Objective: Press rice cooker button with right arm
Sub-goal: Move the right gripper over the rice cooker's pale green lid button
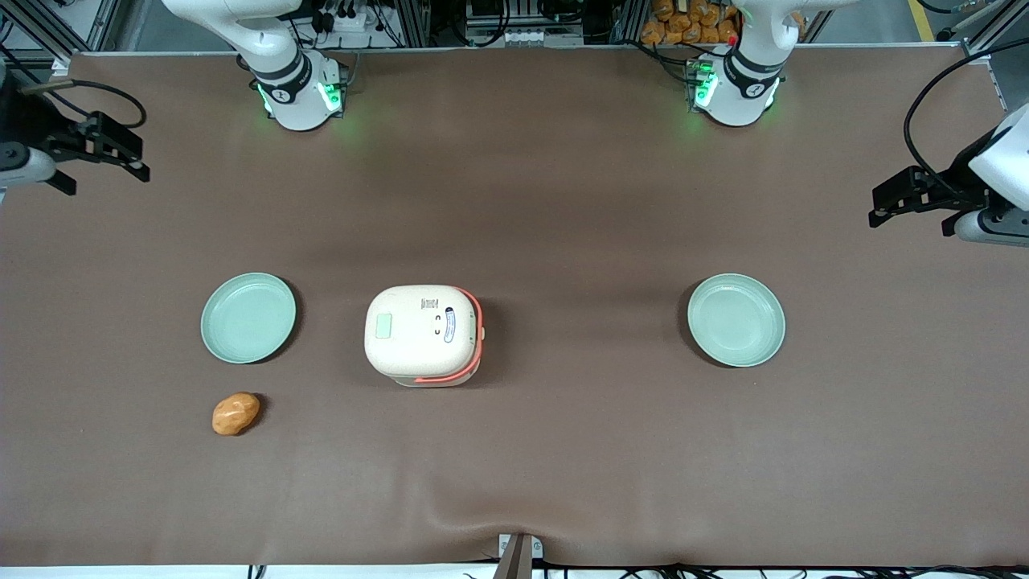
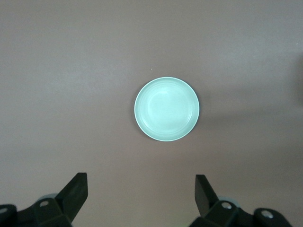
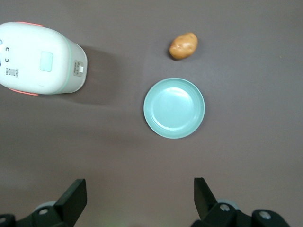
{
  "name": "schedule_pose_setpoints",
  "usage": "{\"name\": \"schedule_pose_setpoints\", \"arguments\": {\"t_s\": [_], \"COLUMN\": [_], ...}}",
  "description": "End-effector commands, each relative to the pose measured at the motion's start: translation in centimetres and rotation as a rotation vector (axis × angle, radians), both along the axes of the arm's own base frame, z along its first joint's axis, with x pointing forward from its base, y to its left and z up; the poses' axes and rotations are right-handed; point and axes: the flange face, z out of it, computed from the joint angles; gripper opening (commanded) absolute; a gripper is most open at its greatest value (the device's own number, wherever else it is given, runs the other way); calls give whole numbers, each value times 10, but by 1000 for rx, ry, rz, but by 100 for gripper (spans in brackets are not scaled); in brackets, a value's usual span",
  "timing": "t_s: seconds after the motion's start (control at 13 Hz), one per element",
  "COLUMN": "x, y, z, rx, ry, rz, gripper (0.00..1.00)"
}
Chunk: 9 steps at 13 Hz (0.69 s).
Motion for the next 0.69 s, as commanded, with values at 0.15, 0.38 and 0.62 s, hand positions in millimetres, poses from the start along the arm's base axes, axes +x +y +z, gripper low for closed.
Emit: {"name": "schedule_pose_setpoints", "arguments": {"t_s": [0.15, 0.38, 0.62], "x": [23, 36, 46], "y": [57, 104, 143], "z": [-23, -47, -75], "rx": [-4, -5, -3], "ry": [-6, -16, -12], "rz": [-3, -46, -75], "gripper": [80, 50, 20]}}
